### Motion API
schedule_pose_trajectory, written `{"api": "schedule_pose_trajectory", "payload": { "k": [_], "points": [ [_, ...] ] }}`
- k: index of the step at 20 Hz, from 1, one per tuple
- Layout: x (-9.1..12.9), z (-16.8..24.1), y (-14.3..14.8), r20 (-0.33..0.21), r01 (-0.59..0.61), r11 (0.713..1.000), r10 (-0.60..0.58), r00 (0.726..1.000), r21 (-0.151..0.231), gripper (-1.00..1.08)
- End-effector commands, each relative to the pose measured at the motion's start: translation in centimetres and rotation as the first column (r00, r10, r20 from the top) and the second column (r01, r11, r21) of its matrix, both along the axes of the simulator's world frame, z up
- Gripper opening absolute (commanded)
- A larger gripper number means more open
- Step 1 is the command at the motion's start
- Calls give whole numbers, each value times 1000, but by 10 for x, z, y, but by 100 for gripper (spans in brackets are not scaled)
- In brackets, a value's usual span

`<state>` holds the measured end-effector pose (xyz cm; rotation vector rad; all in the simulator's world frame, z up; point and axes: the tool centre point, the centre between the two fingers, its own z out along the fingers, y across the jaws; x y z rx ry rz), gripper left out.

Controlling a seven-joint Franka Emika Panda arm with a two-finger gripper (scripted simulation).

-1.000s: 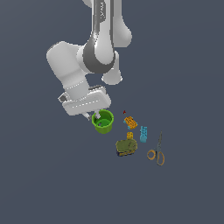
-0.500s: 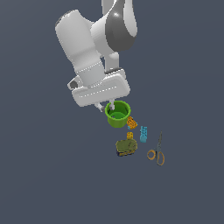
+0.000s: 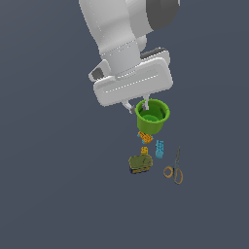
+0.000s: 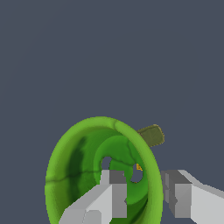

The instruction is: Pick up a designated object from a clutter of objects.

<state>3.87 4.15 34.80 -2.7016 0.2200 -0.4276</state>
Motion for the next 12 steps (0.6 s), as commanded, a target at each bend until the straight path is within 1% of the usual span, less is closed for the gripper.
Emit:
{"api": "schedule_pose_trajectory", "payload": {
  "k": [1, 7, 12],
  "points": [
    [3, 15, 11, 1, 1, 1000, -1, 1000, 1, -100],
    [9, 35, 27, 2, 1, 1000, -1, 1000, 2, -100],
    [11, 40, 31, 2, 0, 1000, 0, 1000, 3, -100]
  ]
}}
